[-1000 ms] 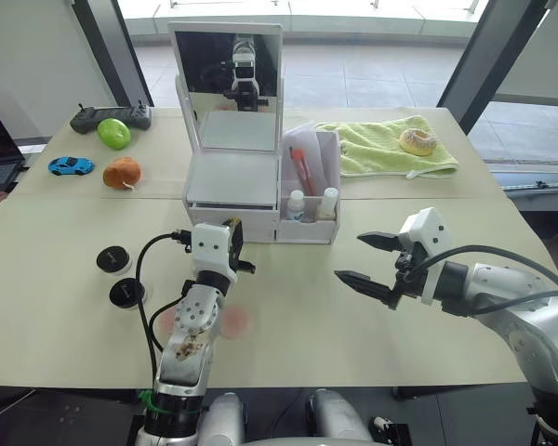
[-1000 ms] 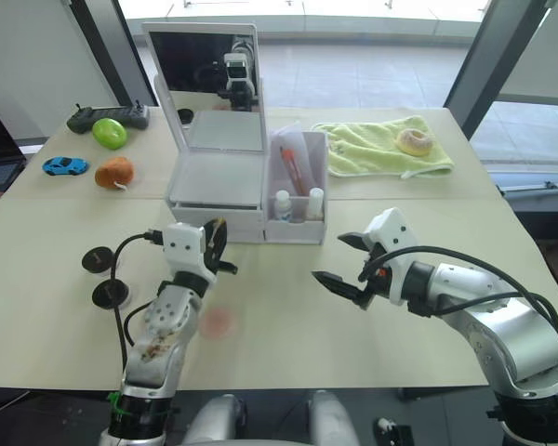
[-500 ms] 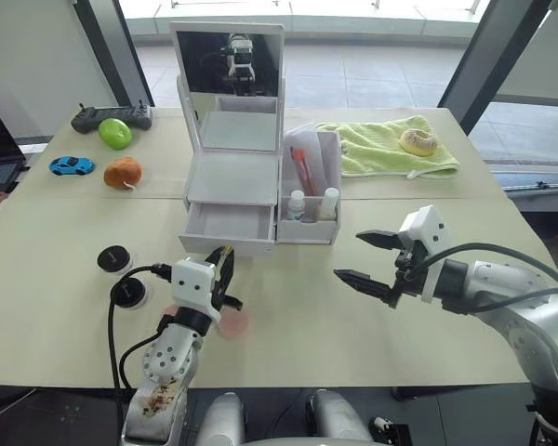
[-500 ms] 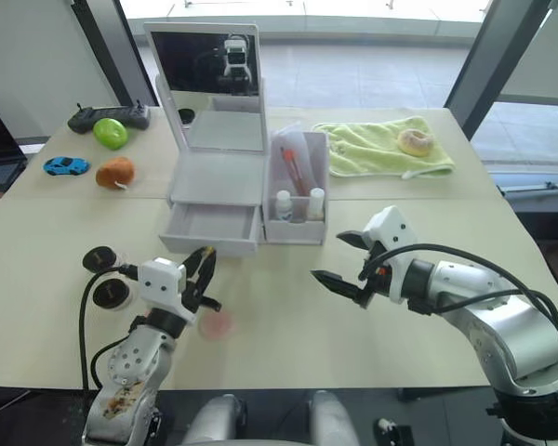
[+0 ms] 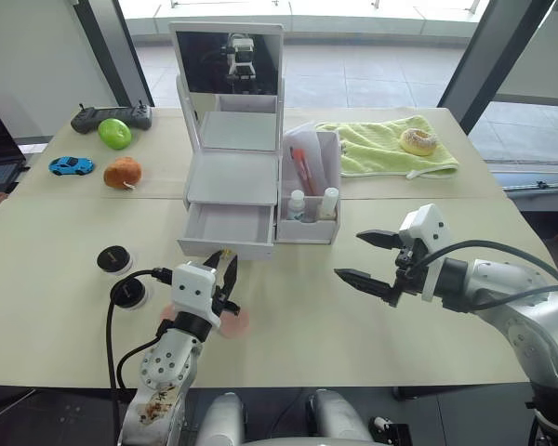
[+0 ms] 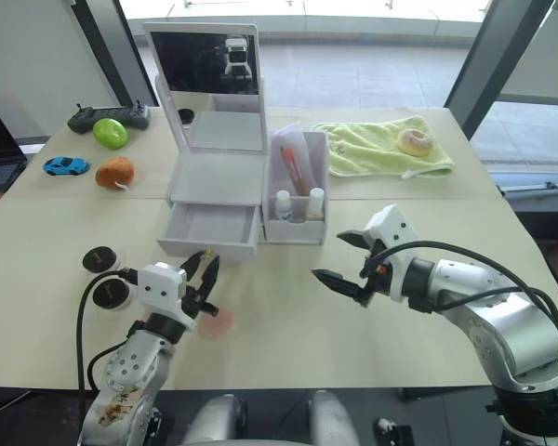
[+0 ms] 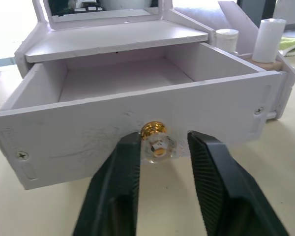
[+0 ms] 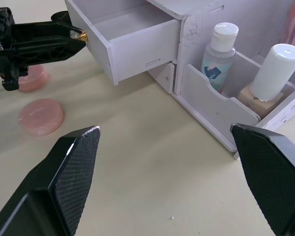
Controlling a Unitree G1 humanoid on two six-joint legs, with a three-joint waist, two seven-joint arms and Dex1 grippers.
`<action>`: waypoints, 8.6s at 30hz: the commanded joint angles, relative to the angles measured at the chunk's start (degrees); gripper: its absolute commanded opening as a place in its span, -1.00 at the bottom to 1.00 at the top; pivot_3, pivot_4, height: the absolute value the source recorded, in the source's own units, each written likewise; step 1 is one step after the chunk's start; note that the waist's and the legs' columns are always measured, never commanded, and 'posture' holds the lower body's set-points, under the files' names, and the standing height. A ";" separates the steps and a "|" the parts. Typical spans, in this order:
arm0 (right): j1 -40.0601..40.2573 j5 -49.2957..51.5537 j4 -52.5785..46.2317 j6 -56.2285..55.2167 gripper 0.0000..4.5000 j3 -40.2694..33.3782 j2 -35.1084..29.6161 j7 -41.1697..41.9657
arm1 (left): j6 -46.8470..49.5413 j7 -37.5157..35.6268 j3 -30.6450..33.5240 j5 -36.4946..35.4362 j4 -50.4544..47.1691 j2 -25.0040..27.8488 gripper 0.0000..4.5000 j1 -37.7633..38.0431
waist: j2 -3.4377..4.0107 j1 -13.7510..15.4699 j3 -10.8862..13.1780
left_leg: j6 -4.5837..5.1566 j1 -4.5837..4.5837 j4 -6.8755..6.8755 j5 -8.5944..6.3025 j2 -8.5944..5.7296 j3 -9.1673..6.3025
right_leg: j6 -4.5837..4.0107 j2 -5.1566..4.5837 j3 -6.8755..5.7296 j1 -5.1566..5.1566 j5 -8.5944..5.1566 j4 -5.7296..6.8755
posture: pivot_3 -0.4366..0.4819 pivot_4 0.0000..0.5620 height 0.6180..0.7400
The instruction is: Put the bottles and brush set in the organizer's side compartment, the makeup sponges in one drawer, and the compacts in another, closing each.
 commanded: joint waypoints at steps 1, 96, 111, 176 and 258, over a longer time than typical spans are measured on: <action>-1.23 0.45 -1.03 -0.44 1.00 -0.93 0.10 -0.15 | -0.21 -0.45 0.68 -0.94 -3.02 0.10 0.20 0.02 | 0.01 -0.07 0.01 | 0.00 0.00 0.00 0.00 0.01 0.00 | 0.00 0.00 0.00 -0.01 0.00 0.00 | -0.05 -0.47 1.00; -5.30 15.47 -10.12 4.30 1.00 0.51 -5.41 -7.65 | 25.94 -21.51 4.92 -15.03 -9.54 29.09 0.99 5.37 | -0.14 0.03 -0.01 | -0.02 -0.05 -0.01 -0.01 0.21 0.42 | -0.06 -0.20 -0.07 -0.65 0.00 0.21 | -0.05 -0.47 1.00; -5.54 18.94 -11.35 5.93 1.00 -1.33 -5.24 -10.68 | 32.60 -21.77 0.34 -13.59 -8.25 28.78 0.99 -4.33 | -0.07 0.04 -0.05 | -0.02 -0.08 0.00 -0.01 0.20 0.42 | -0.06 -0.19 -0.05 -0.65 0.02 0.22 | -0.05 -0.47 1.00; -19.21 4.97 -6.94 5.45 1.00 7.96 6.70 -13.21 | 6.23 -79.24 -6.50 -7.22 57.21 41.48 0.33 -69.02 | -0.08 -1.08 0.09 | 0.21 -0.29 0.07 0.13 0.19 0.09 | -0.43 0.19 -0.07 -0.86 0.17 0.45 | -0.05 -0.47 1.00; 20.88 12.44 -9.33 4.06 1.00 -32.55 -5.21 -4.98 | 0.09 -55.46 36.58 -21.79 53.73 49.54 0.99 -6.19 | -0.22 -1.69 -0.15 | 0.23 0.08 -0.38 0.10 0.28 0.44 | -0.44 -0.12 -0.04 -0.75 -0.36 1.05 | -0.05 -0.47 1.00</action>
